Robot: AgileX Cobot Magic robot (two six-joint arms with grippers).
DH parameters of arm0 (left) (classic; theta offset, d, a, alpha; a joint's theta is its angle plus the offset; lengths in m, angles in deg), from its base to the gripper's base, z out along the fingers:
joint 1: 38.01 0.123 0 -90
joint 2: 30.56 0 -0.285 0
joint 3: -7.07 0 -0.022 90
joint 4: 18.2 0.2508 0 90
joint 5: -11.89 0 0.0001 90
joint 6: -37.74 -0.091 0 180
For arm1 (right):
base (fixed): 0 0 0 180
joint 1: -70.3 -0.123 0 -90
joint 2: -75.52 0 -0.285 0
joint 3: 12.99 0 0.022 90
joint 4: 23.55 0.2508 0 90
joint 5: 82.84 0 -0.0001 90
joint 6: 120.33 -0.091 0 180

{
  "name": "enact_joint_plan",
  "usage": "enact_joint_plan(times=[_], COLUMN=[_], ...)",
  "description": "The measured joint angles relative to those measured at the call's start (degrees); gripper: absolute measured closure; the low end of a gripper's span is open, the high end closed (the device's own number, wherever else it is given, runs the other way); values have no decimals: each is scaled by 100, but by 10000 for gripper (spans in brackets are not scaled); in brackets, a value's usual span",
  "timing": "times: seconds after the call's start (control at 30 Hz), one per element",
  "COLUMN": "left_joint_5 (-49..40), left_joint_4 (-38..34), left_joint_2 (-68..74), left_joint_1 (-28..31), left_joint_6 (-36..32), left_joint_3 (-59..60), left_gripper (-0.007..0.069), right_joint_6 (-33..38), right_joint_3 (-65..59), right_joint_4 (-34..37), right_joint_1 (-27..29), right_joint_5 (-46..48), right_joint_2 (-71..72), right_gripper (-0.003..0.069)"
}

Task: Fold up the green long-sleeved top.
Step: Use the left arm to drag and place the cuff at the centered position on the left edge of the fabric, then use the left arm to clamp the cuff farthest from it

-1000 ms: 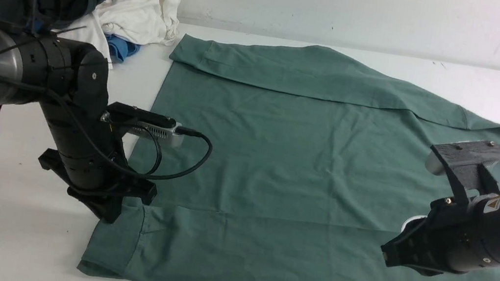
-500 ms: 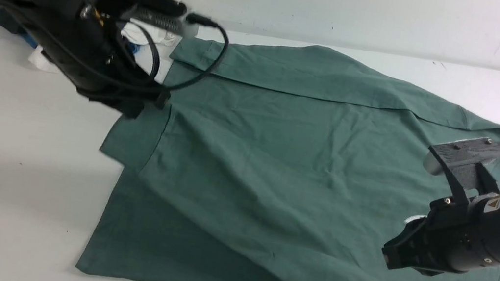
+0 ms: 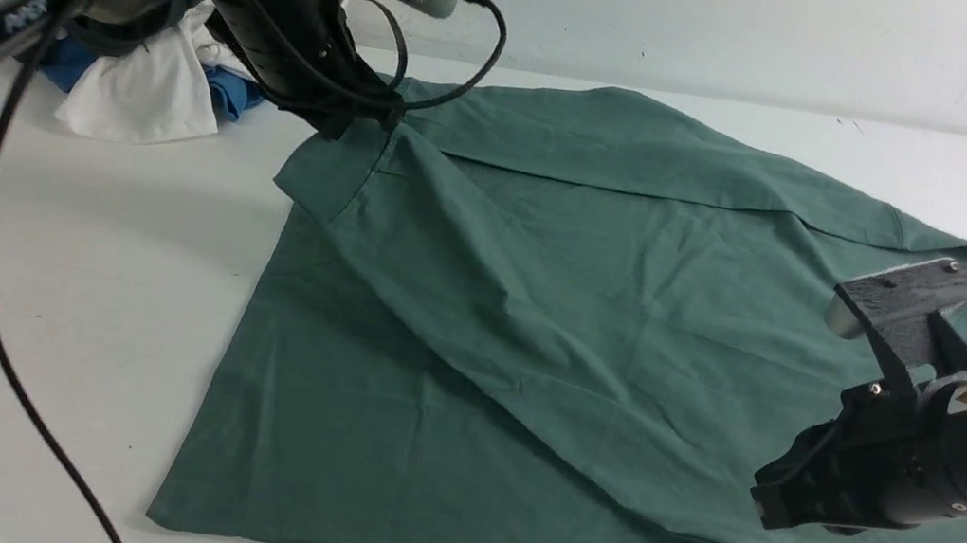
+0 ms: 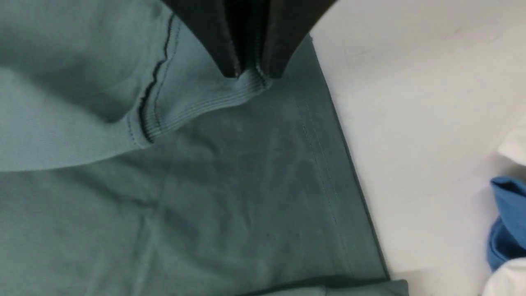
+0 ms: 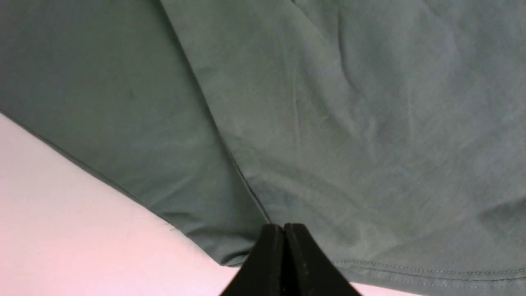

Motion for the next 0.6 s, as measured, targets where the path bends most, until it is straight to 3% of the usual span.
enact_joint_plan(times=[0.17, 0.27, 0.37, 0.5, 0.6], left_joint_5=[-185, -208, -348, -654, -882], left_joint_4=[260, 457, 461, 391, 216], left_joint_2=[683, 741, 686, 673, 816], left_joint_1=[0, 0, 0, -25, -51], left_joint_6=[545, 1009, 1124, 1092, 763], left_joint_3=[-588, -712, -741, -759, -759], left_gripper=[503, 366, 287, 274, 333], right_joint_6=[0, 2, 7, 7, 15], right_joint_3=[0, 0, 0, 0, 0], right_joint_4=[19, 88, 293, 543, 748], right_joint_1=[0, 0, 0, 0, 0], right_joint_5=[0, -16, -153, -295, -433], right_joint_2=[0, 0, -34, -208, -618], right_gripper=[669, 669, 669, 669, 669])
